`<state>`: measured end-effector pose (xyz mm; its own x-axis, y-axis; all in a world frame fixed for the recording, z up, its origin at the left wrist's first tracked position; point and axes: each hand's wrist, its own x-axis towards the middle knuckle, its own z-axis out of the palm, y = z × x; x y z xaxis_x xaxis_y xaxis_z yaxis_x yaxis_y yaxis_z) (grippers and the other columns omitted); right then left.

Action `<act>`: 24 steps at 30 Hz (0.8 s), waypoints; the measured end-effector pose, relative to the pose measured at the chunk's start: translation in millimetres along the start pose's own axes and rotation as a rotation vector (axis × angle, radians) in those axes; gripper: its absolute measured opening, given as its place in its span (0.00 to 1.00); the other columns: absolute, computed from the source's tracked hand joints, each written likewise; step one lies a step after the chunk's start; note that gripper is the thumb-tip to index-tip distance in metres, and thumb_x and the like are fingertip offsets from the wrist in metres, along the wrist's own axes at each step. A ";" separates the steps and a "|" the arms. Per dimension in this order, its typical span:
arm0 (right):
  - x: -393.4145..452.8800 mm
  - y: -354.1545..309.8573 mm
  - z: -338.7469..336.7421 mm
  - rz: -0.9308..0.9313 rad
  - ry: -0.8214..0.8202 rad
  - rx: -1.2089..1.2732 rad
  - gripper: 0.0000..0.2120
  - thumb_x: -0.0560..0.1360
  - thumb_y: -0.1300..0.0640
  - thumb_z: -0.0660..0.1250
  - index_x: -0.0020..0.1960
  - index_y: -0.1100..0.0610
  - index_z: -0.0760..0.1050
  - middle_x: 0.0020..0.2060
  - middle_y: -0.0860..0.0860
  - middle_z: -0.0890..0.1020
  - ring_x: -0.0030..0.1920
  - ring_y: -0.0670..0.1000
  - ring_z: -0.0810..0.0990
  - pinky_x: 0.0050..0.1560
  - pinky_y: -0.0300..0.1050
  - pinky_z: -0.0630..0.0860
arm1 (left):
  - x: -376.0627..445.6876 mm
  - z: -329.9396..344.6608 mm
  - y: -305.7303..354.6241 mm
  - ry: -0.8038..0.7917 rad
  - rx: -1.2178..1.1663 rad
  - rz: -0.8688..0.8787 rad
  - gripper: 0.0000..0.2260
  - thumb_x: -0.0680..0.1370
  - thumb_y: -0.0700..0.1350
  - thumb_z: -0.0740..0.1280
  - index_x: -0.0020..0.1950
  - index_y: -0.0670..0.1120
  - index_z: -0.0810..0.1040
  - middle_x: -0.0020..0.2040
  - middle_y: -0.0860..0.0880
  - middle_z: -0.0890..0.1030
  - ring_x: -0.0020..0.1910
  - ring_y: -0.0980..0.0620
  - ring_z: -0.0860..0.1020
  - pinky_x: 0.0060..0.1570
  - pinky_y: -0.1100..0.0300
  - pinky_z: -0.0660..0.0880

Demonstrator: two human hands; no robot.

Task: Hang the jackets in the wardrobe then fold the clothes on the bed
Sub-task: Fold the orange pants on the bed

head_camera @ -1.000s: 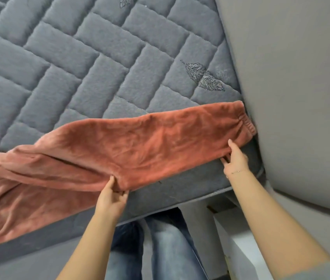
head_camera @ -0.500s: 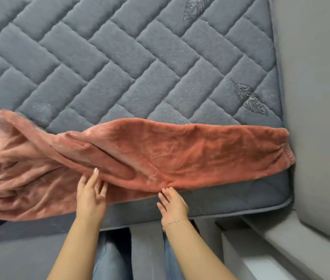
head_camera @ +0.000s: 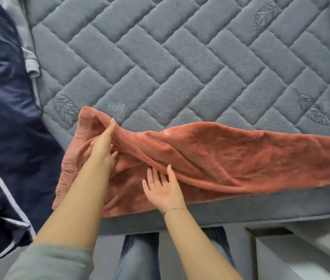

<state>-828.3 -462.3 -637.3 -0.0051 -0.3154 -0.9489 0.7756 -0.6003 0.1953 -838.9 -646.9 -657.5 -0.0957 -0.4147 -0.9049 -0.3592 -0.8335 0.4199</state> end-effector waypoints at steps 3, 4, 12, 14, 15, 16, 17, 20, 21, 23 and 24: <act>4.1 7.8 25.5 -0.095 -0.003 0.083 0.09 0.76 0.50 0.70 0.50 0.55 0.76 0.50 0.51 0.81 0.52 0.49 0.79 0.62 0.50 0.70 | 16.3 8.2 15.5 0.058 0.170 0.053 0.33 0.75 0.60 0.70 0.73 0.42 0.69 0.67 0.43 0.75 0.64 0.45 0.76 0.66 0.52 0.71; 3.4 7.8 31.5 -0.132 -0.005 0.087 0.08 0.76 0.51 0.70 0.50 0.55 0.76 0.52 0.51 0.79 0.52 0.49 0.78 0.61 0.50 0.70 | 16.7 12.0 22.3 0.056 0.173 0.045 0.28 0.76 0.57 0.68 0.70 0.41 0.71 0.64 0.43 0.77 0.61 0.44 0.77 0.65 0.52 0.72; -26.7 9.5 48.5 -0.332 -0.179 -0.016 0.02 0.76 0.59 0.68 0.47 0.56 0.79 0.43 0.53 0.85 0.55 0.52 0.81 0.57 0.50 0.76 | -46.2 -18.9 66.4 -0.156 -0.504 0.212 0.08 0.76 0.35 0.62 0.45 0.46 0.77 0.39 0.50 0.79 0.41 0.53 0.80 0.42 0.63 0.78; -29.7 19.0 37.2 -0.336 -0.147 -0.031 0.02 0.75 0.60 0.67 0.45 0.56 0.79 0.42 0.53 0.84 0.50 0.53 0.82 0.55 0.50 0.77 | -64.8 -52.1 36.6 -0.157 -0.656 0.225 0.13 0.76 0.32 0.59 0.52 0.46 0.78 0.42 0.51 0.81 0.44 0.55 0.81 0.49 0.64 0.78; -29.3 23.9 27.7 -0.338 -0.110 -0.032 0.02 0.74 0.60 0.66 0.45 0.56 0.78 0.42 0.53 0.84 0.48 0.53 0.82 0.53 0.49 0.78 | -71.9 -70.3 16.7 -0.138 -0.700 0.180 0.17 0.75 0.31 0.58 0.50 0.48 0.81 0.41 0.53 0.82 0.42 0.56 0.81 0.47 0.65 0.78; -28.0 29.0 16.3 -0.344 -0.061 -0.038 0.03 0.75 0.61 0.65 0.45 0.57 0.78 0.43 0.53 0.83 0.47 0.54 0.82 0.51 0.49 0.78 | -76.4 -88.9 -5.8 -0.113 -0.708 0.126 0.20 0.73 0.30 0.56 0.44 0.49 0.83 0.39 0.54 0.82 0.38 0.57 0.81 0.42 0.67 0.78; -25.9 33.9 3.1 -0.350 -0.007 -0.049 0.04 0.75 0.61 0.64 0.46 0.57 0.77 0.43 0.54 0.82 0.46 0.55 0.81 0.49 0.49 0.77 | -79.0 -106.5 -27.8 -0.103 -0.697 0.063 0.21 0.70 0.29 0.55 0.38 0.50 0.83 0.39 0.54 0.82 0.38 0.56 0.81 0.41 0.66 0.77; -16.9 45.7 -37.6 -0.325 0.110 -0.064 0.04 0.76 0.62 0.61 0.48 0.58 0.74 0.46 0.55 0.80 0.48 0.55 0.79 0.52 0.49 0.76 | -75.1 -149.7 -76.9 -0.122 -0.667 -0.134 0.19 0.67 0.28 0.57 0.50 0.43 0.79 0.63 0.42 0.79 0.64 0.37 0.76 0.67 0.47 0.70; -13.4 47.6 -48.7 -0.296 0.125 -0.062 0.04 0.76 0.62 0.61 0.49 0.58 0.73 0.47 0.55 0.80 0.50 0.56 0.79 0.57 0.50 0.75 | -70.6 -159.9 -85.3 -0.158 -0.679 -0.173 0.21 0.69 0.29 0.58 0.59 0.41 0.77 0.68 0.39 0.75 0.68 0.33 0.72 0.69 0.41 0.66; -5.6 47.7 -62.4 -0.249 0.144 -0.074 0.04 0.78 0.60 0.62 0.51 0.58 0.74 0.51 0.55 0.79 0.55 0.55 0.78 0.64 0.52 0.72 | -62.5 -169.7 -85.0 -0.186 -0.701 -0.165 0.20 0.76 0.34 0.62 0.68 0.43 0.74 0.68 0.39 0.75 0.68 0.35 0.72 0.69 0.37 0.65; -1.3 46.4 -64.3 -0.243 0.150 -0.091 0.04 0.78 0.59 0.63 0.52 0.57 0.74 0.53 0.55 0.79 0.57 0.55 0.78 0.65 0.52 0.71 | -57.3 -170.7 -79.4 -0.177 -0.697 -0.140 0.17 0.79 0.39 0.64 0.68 0.44 0.75 0.67 0.41 0.77 0.68 0.39 0.74 0.69 0.39 0.66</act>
<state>-751.7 -442.5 -642.9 -0.1097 -0.0541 -0.9925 0.8166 -0.5742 -0.0589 -646.4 -619.3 -627.2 -0.2619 -0.2713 -0.9262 0.2896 -0.9375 0.1927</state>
